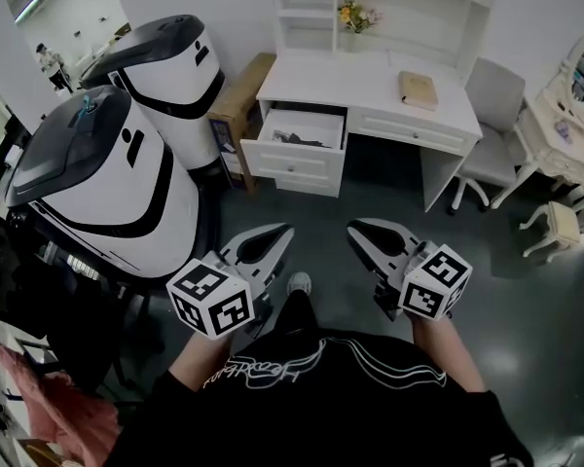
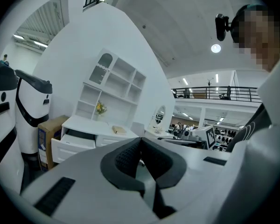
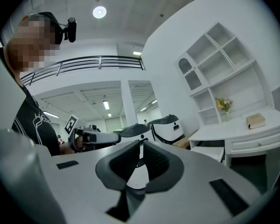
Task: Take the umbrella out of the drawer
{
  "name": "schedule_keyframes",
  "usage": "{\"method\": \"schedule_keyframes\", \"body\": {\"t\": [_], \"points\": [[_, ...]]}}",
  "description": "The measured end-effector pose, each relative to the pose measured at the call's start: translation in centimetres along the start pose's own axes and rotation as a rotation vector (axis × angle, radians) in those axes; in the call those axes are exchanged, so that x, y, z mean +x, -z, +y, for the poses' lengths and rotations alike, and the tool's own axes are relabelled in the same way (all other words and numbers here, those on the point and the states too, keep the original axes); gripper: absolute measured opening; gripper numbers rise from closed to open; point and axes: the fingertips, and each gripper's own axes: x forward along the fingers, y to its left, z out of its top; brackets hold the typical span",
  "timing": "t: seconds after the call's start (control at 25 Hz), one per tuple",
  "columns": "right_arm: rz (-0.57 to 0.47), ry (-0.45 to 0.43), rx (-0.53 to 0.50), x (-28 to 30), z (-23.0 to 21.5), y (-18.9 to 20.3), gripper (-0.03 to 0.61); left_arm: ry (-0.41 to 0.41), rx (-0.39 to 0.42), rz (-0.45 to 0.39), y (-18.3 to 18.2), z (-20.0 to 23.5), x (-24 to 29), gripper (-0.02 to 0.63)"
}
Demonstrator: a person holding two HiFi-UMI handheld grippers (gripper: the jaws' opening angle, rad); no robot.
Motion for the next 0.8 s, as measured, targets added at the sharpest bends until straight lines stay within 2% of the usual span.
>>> {"method": "schedule_keyframes", "body": {"t": [0.32, 0.48, 0.64, 0.8], "points": [[0.015, 0.012, 0.022, 5.3, -6.7, -0.5, 0.054, 0.005, -0.028, 0.014, -1.5, 6.9, 4.7, 0.020], [0.019, 0.039, 0.041, 9.7, -12.5, -1.5, 0.054, -0.001, -0.045, 0.031, -3.1, 12.8, 8.6, 0.020], [0.045, 0.065, 0.117, 14.5, -18.0, -1.1, 0.054, 0.010, -0.123, 0.094, -3.6, 19.3, 12.4, 0.020], [0.064, 0.080, 0.138, 19.6, -24.1, -2.2, 0.054, 0.023, -0.146, 0.121, -5.2, 25.5, 16.7, 0.020]]}}
